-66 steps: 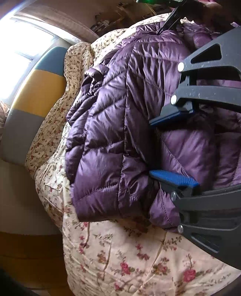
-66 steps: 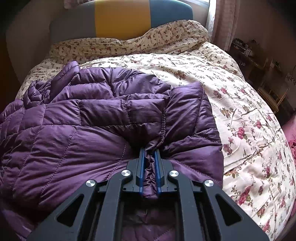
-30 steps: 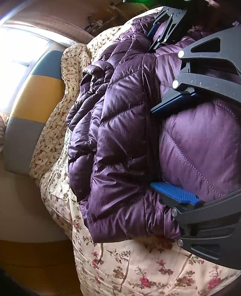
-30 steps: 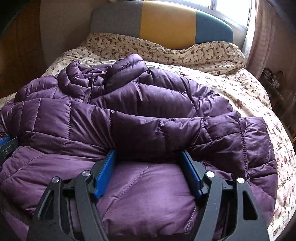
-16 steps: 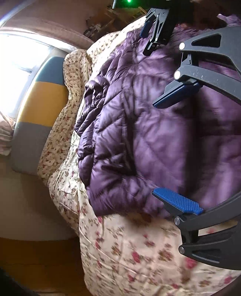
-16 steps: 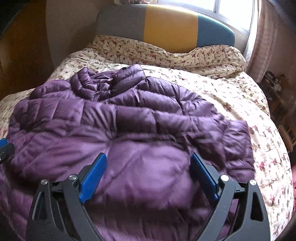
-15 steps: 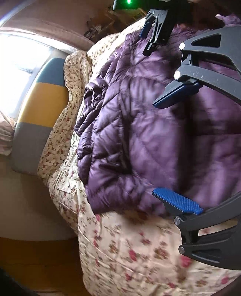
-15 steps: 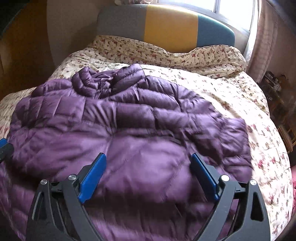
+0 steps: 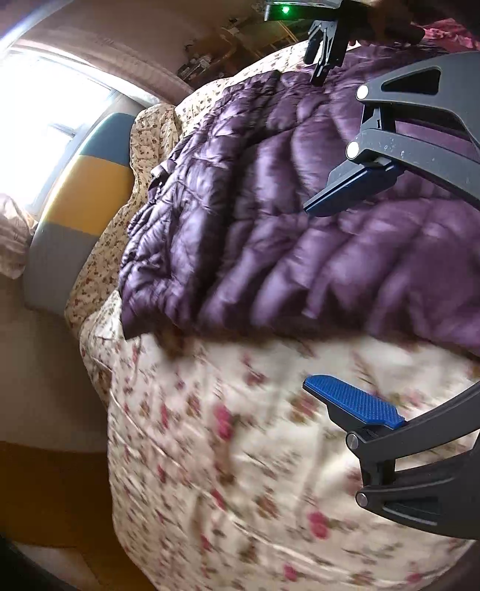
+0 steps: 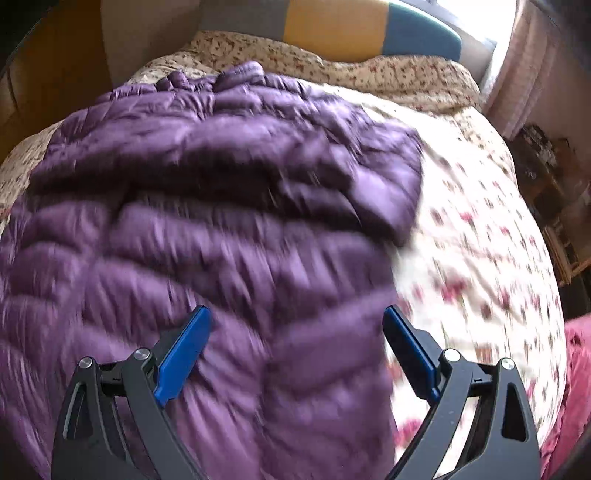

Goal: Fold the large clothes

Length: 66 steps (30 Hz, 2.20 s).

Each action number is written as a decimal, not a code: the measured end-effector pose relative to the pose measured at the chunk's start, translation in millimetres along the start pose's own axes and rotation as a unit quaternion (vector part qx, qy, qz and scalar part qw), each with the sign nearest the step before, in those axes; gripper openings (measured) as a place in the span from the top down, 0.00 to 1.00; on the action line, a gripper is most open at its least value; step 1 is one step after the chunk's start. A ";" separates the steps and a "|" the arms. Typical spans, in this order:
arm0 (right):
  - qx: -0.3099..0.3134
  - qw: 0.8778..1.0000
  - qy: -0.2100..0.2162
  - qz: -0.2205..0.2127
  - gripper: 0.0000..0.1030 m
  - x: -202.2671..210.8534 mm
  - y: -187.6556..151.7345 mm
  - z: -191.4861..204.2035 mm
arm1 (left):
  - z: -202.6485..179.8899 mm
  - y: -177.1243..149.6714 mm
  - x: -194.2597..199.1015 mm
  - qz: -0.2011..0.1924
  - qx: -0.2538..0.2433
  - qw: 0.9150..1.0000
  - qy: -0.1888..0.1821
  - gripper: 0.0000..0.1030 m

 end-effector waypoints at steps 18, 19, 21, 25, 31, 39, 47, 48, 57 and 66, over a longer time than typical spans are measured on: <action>0.015 0.999 0.045 0.025 0.16 73.8 -120.3 -13.0 | 10.1 -94.0 59.8 0.028 -0.001 0.999 -0.016 0.30; 0.013 0.998 0.049 0.026 0.19 74.5 -123.0 -12.8 | 8.8 -97.2 61.3 0.028 -0.001 0.999 -0.015 0.32; 0.012 0.998 0.055 0.023 0.30 77.9 -128.5 -9.6 | 6.4 -101.2 63.7 0.029 -0.004 0.999 -0.014 0.39; 0.043 0.998 0.047 0.015 0.50 84.6 -128.5 5.9 | 1.9 -105.9 68.7 0.028 -0.010 0.999 -0.013 0.55; 0.121 0.993 0.005 -0.004 0.81 94.1 -128.5 34.0 | -6.6 -109.0 75.8 0.024 -0.029 0.999 -0.017 0.88; 0.156 0.986 -0.018 -0.051 0.93 124.4 -105.1 46.6 | -19.4 -87.5 103.2 -0.002 -0.049 0.998 -0.049 0.95; 0.174 0.977 -0.035 -0.116 0.94 147.1 -48.1 53.8 | -36.8 -34.6 112.0 -0.046 -0.071 0.994 -0.070 0.96; 0.173 0.976 -0.040 -0.124 0.94 145.8 -37.3 53.2 | -38.7 -23.7 109.6 -0.054 -0.071 0.993 -0.072 0.96; 0.137 0.977 -0.064 -0.151 0.94 107.5 61.6 40.4 | -45.9 63.2 61.9 -0.083 -0.064 0.992 -0.068 0.96; 0.087 0.987 -0.078 -0.114 0.94 29.8 157.4 20.3 | -51.3 146.8 -26.3 -0.070 -0.050 0.996 -0.036 0.96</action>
Point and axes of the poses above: each gripper's, at about its wrist camera, not at the fingertips, and x roughly against the way its jaws point, z to its left, y to its top, the point moved 1 cm from there along -x, roughly the way its jaws point, and after that the axes turned 2 degrees about -z, right-handed, at the moved point
